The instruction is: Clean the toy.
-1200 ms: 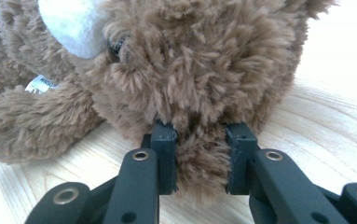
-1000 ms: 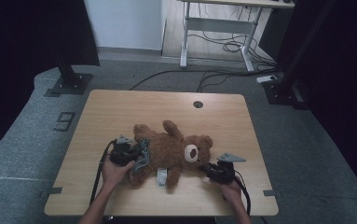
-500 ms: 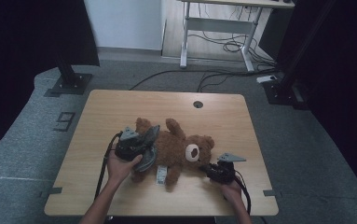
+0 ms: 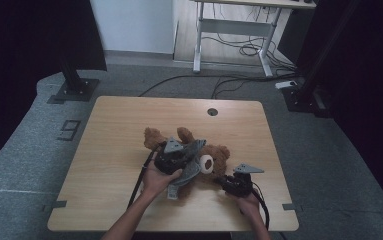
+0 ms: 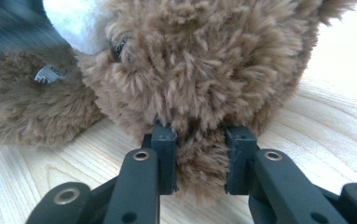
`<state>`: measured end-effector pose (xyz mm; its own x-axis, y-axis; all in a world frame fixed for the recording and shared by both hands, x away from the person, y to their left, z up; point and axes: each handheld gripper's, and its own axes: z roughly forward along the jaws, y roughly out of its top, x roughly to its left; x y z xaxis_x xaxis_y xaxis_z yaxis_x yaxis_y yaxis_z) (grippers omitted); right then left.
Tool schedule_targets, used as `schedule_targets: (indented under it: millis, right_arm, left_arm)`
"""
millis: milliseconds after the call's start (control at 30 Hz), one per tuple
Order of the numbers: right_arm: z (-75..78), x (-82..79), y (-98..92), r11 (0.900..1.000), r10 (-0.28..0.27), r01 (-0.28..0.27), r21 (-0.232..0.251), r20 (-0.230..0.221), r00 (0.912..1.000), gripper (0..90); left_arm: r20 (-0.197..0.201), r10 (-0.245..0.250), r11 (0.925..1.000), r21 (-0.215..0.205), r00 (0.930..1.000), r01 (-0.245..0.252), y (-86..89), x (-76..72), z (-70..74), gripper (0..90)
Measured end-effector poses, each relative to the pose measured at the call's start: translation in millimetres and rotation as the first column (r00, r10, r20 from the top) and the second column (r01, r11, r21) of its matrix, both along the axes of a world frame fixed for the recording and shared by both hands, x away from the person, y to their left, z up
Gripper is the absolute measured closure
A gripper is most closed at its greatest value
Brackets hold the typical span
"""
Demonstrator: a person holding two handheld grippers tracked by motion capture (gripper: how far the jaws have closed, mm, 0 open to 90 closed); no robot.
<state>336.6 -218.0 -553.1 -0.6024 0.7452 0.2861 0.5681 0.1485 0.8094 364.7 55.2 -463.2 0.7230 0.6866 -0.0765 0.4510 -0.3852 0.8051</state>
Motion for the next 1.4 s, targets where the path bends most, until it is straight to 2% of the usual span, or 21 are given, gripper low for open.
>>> schedule_targets:
  millis: [33, 100, 133, 300, 367, 433, 467, 533, 567, 633, 700, 867, 1167, 1267, 1333, 1400]
  right_arm:
    - [0.0, -0.1, -0.2, 1.0, 0.0, 0.0, 0.001, -0.001, 1.0, 70.9]
    - [0.0, -0.2, -0.3, 1.0, 0.002, -0.002, 0.005, 0.0, 1.0, 71.0]
    - [0.1, -0.5, -0.1, 1.0, 0.003, -0.003, 0.004, 0.0, 1.0, 71.0]
    - [0.0, -0.9, 0.1, 1.0, 0.002, -0.002, 0.004, -0.003, 1.0, 71.1]
    - [0.0, -0.7, 0.0, 1.0, 0.003, -0.003, 0.004, -0.005, 1.0, 71.1]
    - [0.0, -0.7, -0.1, 1.0, 0.003, -0.003, 0.005, -0.008, 1.0, 71.1]
    - [0.0, -0.8, 0.0, 1.0, 0.003, -0.003, 0.005, -0.009, 1.0, 71.1]
    - [-0.1, -0.7, -0.1, 1.0, 0.003, -0.003, 0.007, -0.01, 0.9999, 71.1]
    - [-0.2, -0.3, -0.3, 1.0, 0.003, -0.003, 0.009, -0.009, 1.0, 71.1]
    - [-0.2, -0.4, -0.1, 1.0, 0.003, -0.002, 0.01, -0.009, 1.0, 71.1]
    - [-0.1, -0.7, 0.0, 1.0, 0.001, -0.001, 0.009, -0.01, 0.9999, 71.1]
    - [-0.3, -0.8, 0.2, 1.0, 0.001, -0.001, 0.007, -0.014, 0.9999, 71.2]
    - [-0.4, -1.2, 0.2, 1.0, 0.003, -0.003, 0.001, -0.016, 0.9999, 71.2]
    - [-0.3, -1.6, 0.5, 1.0, 0.002, -0.002, -0.002, -0.018, 0.9998, 71.2]
    - [-0.4, -1.5, 0.4, 1.0, 0.002, -0.002, -0.002, -0.019, 0.9998, 71.2]
    - [-0.4, -1.4, 0.3, 1.0, 0.002, -0.002, -0.002, -0.019, 0.9998, 71.1]
  left_arm:
    - [0.005, 0.011, 0.9999, -0.012, 0.9999, -0.011, 2.3, 1.1, -3.7, 75.8]
    - [-0.025, 0.011, 0.9977, -0.066, 0.9996, -0.013, 12.3, 3.4, -5.7, 76.0]
    - [-0.026, 0.017, 0.9966, -0.08, 0.9995, -0.019, 17.6, 3.2, -5.4, 76.1]
    - [-0.003, 0.096, 0.9889, -0.114, 0.9954, -0.095, 53.8, -0.1, -0.6, 76.3]
    - [-0.01, 0.138, 0.983, -0.121, 0.9904, -0.138, 72.7, 1.1, -0.1, 76.3]
    - [-0.026, 0.189, 0.9754, -0.111, 0.9816, -0.191, 91.3, 3.4, -3.6, 76.3]
    - [-0.049, 0.204, 0.9718, -0.11, 0.9777, -0.208, 100.4, 5.8, -7.6, 76.2]
    - [-0.122, 0.216, 0.963, -0.137, 0.9687, -0.232, 116.7, 12.2, -18.7, 75.6]
    - [-0.141, 0.229, 0.9604, -0.129, 0.9633, -0.247, 122.2, 14.3, -24.5, 75.5]
    - [-0.163, 0.246, 0.9599, -0.097, 0.9556, -0.263, 127.9, 16.1, -34.8, 75.6]
    - [-0.178, 0.251, 0.9609, -0.073, 0.9515, -0.267, 129.7, 15.5, -42.3, 75.9]
    - [-0.186, 0.236, 0.9669, -0.052, 0.9538, -0.25, 130.1, 9.6, -49.4, 76.2]
    - [-0.226, 0.235, 0.9706, 0.001, 0.9454, -0.241, 138.1, 6.8, -61.8, 76.3]
    - [-0.232, 0.244, 0.9696, 0.036, 0.9418, -0.242, 143.2, 5.4, -65.1, 76.4]
    - [-0.223, 0.254, 0.967, 0.037, 0.9411, -0.252, 147.3, 3.1, -65.5, 76.4]
    - [-0.204, 0.252, 0.9672, 0.016, 0.9461, -0.254, 150.4, -0.6, -60.8, 76.5]
